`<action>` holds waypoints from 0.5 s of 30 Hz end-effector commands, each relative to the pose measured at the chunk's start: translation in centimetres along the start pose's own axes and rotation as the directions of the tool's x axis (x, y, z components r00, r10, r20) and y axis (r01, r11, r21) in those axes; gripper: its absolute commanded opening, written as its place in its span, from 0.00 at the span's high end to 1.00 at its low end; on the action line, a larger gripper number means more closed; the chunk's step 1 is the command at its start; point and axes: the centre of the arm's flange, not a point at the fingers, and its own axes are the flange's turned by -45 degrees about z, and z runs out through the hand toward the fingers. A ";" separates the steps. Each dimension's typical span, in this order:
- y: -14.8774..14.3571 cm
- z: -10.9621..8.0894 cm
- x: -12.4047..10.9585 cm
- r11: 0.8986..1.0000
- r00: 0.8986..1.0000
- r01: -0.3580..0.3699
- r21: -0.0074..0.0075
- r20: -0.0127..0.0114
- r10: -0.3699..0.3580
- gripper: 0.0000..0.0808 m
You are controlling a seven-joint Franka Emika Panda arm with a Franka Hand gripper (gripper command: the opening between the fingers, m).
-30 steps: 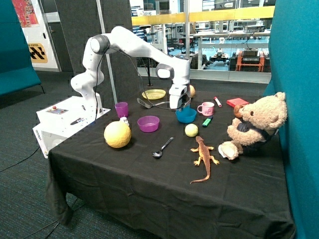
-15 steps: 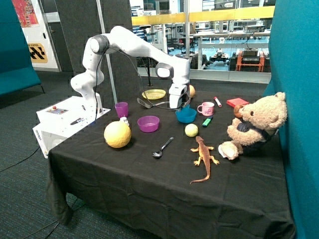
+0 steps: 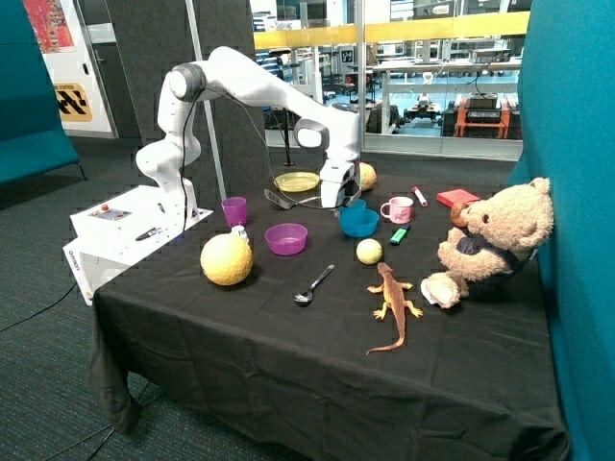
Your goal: Match the cups with the appropriate bowls
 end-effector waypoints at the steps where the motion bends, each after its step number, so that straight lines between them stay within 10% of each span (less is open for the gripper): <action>1: -0.5 -1.6 -1.0 1.000 1.000 0.028 -0.003 -0.011 -0.028 0.17; 15: -1.1 -6.9 -3.8 0.992 0.992 0.125 -0.004 -0.011 -0.125 0.28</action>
